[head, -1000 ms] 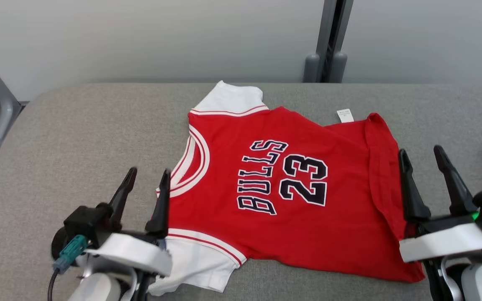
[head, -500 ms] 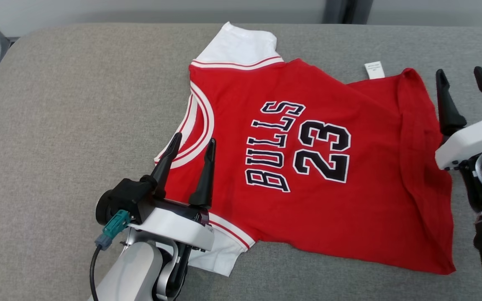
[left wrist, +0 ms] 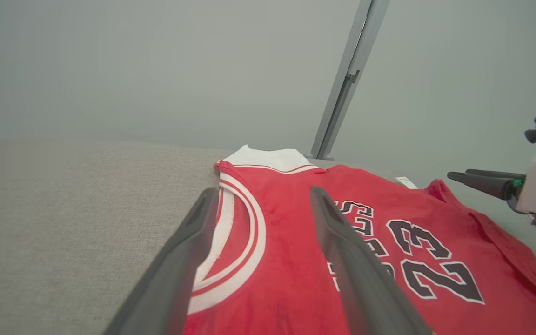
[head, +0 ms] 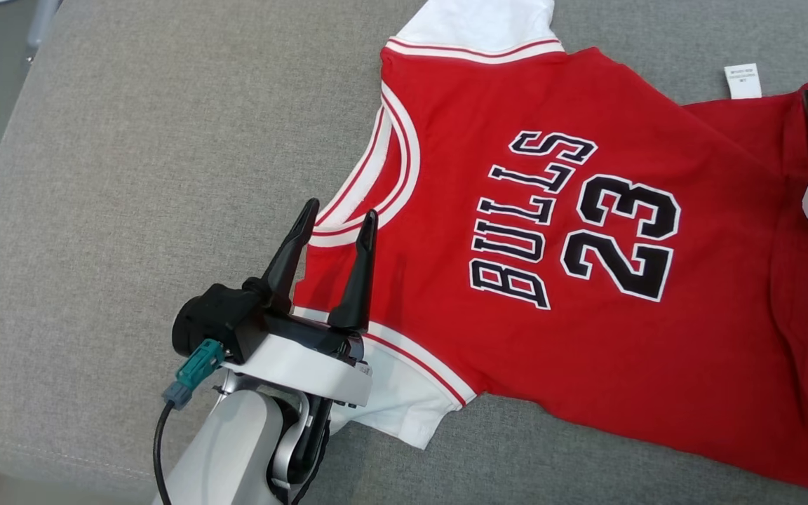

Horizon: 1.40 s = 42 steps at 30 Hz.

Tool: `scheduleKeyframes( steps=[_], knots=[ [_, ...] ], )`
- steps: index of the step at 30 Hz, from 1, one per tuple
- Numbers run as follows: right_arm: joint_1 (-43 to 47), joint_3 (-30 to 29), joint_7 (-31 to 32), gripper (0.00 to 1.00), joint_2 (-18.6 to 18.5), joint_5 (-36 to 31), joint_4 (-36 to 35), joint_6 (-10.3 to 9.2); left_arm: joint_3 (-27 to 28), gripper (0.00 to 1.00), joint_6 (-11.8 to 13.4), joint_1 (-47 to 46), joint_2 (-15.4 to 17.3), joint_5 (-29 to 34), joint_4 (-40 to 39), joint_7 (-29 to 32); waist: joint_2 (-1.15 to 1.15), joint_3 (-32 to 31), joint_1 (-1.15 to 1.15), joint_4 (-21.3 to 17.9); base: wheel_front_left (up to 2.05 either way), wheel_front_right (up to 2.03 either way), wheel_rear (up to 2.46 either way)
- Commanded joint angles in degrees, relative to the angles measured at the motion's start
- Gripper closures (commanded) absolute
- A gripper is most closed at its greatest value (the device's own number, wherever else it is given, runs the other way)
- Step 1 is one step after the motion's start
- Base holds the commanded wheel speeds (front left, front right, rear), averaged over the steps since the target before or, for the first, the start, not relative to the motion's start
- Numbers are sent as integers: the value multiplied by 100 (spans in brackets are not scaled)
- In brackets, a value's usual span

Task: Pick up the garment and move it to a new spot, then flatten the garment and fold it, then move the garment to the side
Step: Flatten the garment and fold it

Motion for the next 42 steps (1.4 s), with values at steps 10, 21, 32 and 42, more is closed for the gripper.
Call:
scheduleKeyframes(
  steps=[10,21,32,42],
  knots=[
    [-693,339,-82,0,-245,185,1009,-2,164,0,-154,-98,-64,152,18,-25,0,225,0,176,0,0,0],
    [-1072,468,-383,100,-347,504,1571,-2,197,0,-147,-115,-75,100,12,-25,0,309,0,207,0,0,0],
    [-1658,16,-1145,100,-727,410,1985,-3,142,0,-119,-166,-74,64,-9,-25,0,418,0,199,0,0,0],
    [-2000,-324,-1647,0,-699,-78,2480,-2,126,0,-97,-210,-73,65,30,-25,0,407,0,133,0,0,0]
  ],
)
